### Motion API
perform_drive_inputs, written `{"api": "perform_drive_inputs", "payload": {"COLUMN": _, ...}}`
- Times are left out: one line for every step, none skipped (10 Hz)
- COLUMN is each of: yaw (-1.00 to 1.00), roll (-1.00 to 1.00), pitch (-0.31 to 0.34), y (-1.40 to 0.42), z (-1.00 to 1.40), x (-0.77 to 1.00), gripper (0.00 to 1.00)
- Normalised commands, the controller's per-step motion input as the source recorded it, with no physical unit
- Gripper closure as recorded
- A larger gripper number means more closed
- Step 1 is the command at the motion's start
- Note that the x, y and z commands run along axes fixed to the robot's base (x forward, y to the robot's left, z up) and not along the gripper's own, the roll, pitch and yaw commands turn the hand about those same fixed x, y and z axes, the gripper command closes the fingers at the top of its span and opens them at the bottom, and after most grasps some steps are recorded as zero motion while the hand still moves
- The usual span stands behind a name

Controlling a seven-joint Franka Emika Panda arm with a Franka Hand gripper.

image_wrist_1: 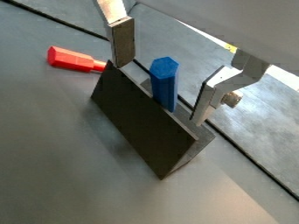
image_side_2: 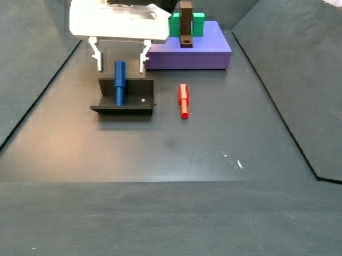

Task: Pick up the blue object. Move up. Place the blue object on the fixture. Regrasp the blue object. Move to above the board. Insert the blue object.
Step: Regrasp the blue object.

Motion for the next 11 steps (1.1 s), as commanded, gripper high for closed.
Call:
{"api": "perform_drive_inputs", "payload": {"yaw": -0.08, "roll": -0.08, "pitch": 0.0, "y": 0.03, "z": 0.0, "x": 0.01, "gripper": 0.0}}
{"api": "perform_drive_inputs", "payload": {"yaw": -0.05, "roll": -0.05, "pitch": 0.0, "y": 0.0, "z": 0.0, "x": 0.03, "gripper": 0.0}}
{"api": "perform_drive_inputs", "payload": {"yaw": 0.0, "roll": -0.03, "pitch": 0.0, "y": 0.03, "z": 0.0, "x": 0.0, "gripper": 0.0}}
{"api": "perform_drive_inputs", "payload": {"yaw": 0.01, "roll": 0.0, "pitch": 0.0, "y": 0.04, "z": 0.04, "x": 0.0, "gripper": 0.0}}
{"api": "perform_drive_inputs", "payload": {"yaw": 0.06, "roll": 0.24, "pitch": 0.0, "y": 0.0, "z": 0.0, "x": 0.0, "gripper": 0.0}}
{"api": "perform_drive_inputs", "payload": {"yaw": 0.07, "roll": 0.36, "pitch": 0.0, "y": 0.0, "z": 0.0, "x": 0.0, "gripper": 0.0}}
{"api": "perform_drive_inputs", "payload": {"yaw": 0.08, "roll": 0.49, "pitch": 0.0, "y": 0.0, "z": -0.03, "x": 0.0, "gripper": 0.0}}
{"api": "perform_drive_inputs", "payload": {"yaw": 0.12, "roll": 0.58, "pitch": 0.0, "y": 0.0, "z": 0.0, "x": 0.0, "gripper": 0.0}}
{"api": "perform_drive_inputs", "payload": {"yaw": 0.07, "roll": 0.33, "pitch": 0.0, "y": 0.0, "z": -0.07, "x": 0.0, "gripper": 0.0}}
{"api": "perform_drive_inputs", "payload": {"yaw": 0.03, "roll": 0.11, "pitch": 0.0, "y": -0.02, "z": -0.2, "x": 0.0, "gripper": 0.0}}
{"api": "perform_drive_inputs", "payload": {"yaw": 0.0, "roll": 0.01, "pitch": 0.0, "y": 0.0, "z": -0.3, "x": 0.0, "gripper": 0.0}}
